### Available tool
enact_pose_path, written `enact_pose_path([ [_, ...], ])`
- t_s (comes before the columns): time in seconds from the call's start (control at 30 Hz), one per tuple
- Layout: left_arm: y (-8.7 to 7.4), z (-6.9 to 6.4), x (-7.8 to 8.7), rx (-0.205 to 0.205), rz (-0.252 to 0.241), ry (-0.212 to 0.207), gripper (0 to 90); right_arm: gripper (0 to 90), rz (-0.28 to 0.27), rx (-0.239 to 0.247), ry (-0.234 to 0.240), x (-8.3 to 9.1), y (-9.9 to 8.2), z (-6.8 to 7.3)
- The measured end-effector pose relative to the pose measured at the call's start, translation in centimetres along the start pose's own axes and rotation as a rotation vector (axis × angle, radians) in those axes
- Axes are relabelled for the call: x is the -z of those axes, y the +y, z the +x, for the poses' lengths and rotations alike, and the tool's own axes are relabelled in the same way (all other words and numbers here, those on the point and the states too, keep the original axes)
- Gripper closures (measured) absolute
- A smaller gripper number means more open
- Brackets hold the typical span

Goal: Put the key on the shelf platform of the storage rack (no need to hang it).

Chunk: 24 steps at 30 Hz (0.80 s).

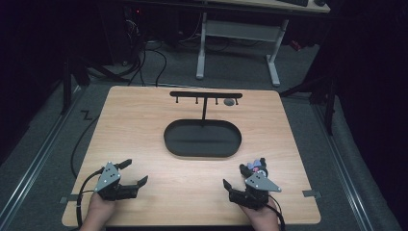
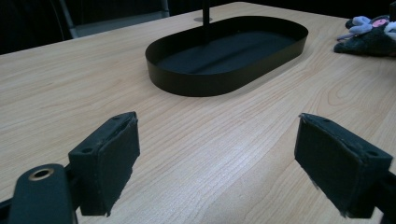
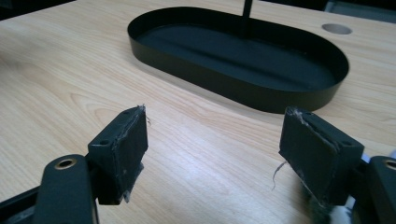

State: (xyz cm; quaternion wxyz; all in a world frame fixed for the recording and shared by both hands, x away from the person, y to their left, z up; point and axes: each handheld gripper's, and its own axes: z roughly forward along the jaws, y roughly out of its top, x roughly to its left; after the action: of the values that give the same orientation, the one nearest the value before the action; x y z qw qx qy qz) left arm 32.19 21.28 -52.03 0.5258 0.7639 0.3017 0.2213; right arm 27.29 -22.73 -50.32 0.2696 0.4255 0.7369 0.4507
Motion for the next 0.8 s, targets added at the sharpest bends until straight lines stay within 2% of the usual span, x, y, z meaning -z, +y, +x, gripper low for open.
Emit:
enact_pose_path([
  [0.13,0.03,-0.18,-0.02,-0.005,-0.003,-0.005,14.5,24.6,0.001,-0.021,-0.001,0.19,-0.02,-0.3],
  [0.27,0.01,-0.18,-0.03,-0.009,0.0,-0.005,14.5,24.9,0.006,-0.012,-0.013,0.22,0.01,-0.33],
  [0.57,-0.08,0.04,0.48,-0.003,-0.009,0.0,14.6,22.1,0.027,0.005,0.01,0.03,0.33,0.11],
  [0.67,-0.1,0.18,0.53,0.001,-0.01,0.003,14.6,19.5,0.076,0.008,0.016,-0.33,0.39,0.21],
  [0.8,-0.14,0.24,0.61,0.001,-0.011,0.002,14.6,18.4,0.106,0.004,0.022,-0.64,0.41,0.31],
])
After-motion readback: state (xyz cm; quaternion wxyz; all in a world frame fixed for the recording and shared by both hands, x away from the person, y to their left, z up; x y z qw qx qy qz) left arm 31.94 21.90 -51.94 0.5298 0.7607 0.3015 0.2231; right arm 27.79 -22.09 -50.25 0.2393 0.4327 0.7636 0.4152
